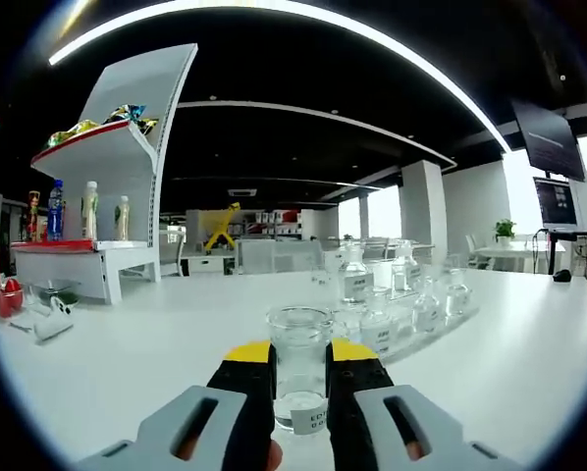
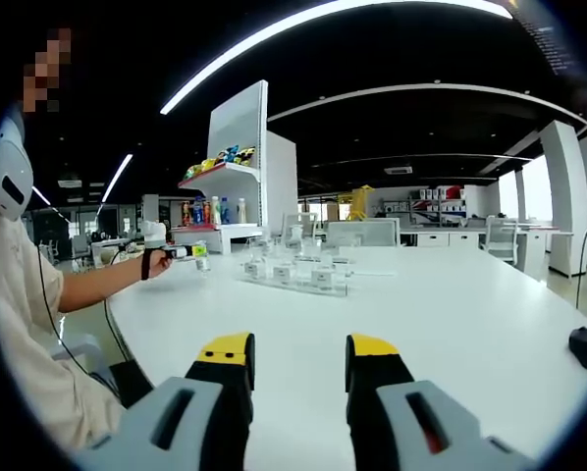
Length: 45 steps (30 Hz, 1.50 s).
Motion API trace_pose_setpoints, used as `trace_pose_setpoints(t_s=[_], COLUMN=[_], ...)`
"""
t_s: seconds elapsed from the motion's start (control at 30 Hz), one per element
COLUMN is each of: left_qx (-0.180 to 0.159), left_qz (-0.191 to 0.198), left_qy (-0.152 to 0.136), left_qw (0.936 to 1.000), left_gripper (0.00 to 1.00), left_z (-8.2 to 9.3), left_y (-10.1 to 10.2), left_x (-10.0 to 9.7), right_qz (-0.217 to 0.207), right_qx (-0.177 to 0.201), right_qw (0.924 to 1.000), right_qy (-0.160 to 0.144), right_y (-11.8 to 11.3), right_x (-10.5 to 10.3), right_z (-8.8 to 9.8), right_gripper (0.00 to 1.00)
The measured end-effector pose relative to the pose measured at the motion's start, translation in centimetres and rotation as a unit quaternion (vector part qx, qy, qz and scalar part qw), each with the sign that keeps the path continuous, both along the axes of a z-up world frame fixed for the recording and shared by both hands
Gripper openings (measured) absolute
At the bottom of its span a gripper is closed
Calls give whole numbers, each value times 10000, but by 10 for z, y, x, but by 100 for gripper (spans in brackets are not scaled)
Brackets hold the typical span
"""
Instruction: Identify the label on the chemical reagent bottle, grasp the chemical reagent bottle, and place it in the designated position on the reagent rack
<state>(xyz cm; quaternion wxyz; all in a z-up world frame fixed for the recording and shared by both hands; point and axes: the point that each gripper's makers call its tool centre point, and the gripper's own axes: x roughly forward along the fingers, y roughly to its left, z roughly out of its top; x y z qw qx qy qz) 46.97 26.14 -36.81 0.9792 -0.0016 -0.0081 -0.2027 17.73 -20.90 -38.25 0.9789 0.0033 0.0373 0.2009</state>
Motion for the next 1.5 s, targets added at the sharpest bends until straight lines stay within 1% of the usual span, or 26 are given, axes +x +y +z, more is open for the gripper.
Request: trace_pose_setpoints(t_s=[0.23, 0.37, 0.53, 0.73, 0.87, 0.97, 1.13, 1.5], left_qx=[47, 80, -9, 42, 41, 36, 82, 152], left_qz=[-210, -297, -402, -567, -621, -710, -835, -1228], left_qy=[-34, -25, 52, 16, -27, -82, -106, -158], left_qw=[9998, 9995, 9992, 9984, 9981, 9974, 9964, 9922], left_gripper=[18, 18, 18, 18, 18, 18, 18, 18], left_z=[20, 26, 32, 40, 48, 57, 66, 84], left_y=[-14, -22, -30, -47, -57, -68, -85, -135], left_x=[-4, -4, -4, -3, -1, 2, 6, 18], right_qz=[5, 1, -8, -18, -17, 5, 10, 59], right_qx=[22, 32, 28, 38, 47, 46, 58, 59], right_qw=[10000, 10000, 10000, 10000, 10000, 10000, 10000, 9999], right_qy=[-4, -6, -5, 2, 2, 16, 23, 75], right_y=[-1, -2, -4, -5, -4, -3, -3, 0], right_x=[0, 1, 0, 1, 2, 2, 3, 3], right_z=[0, 0, 0, 0, 0, -1, -2, -5], right_gripper=[37, 37, 37, 37, 37, 37, 37, 37])
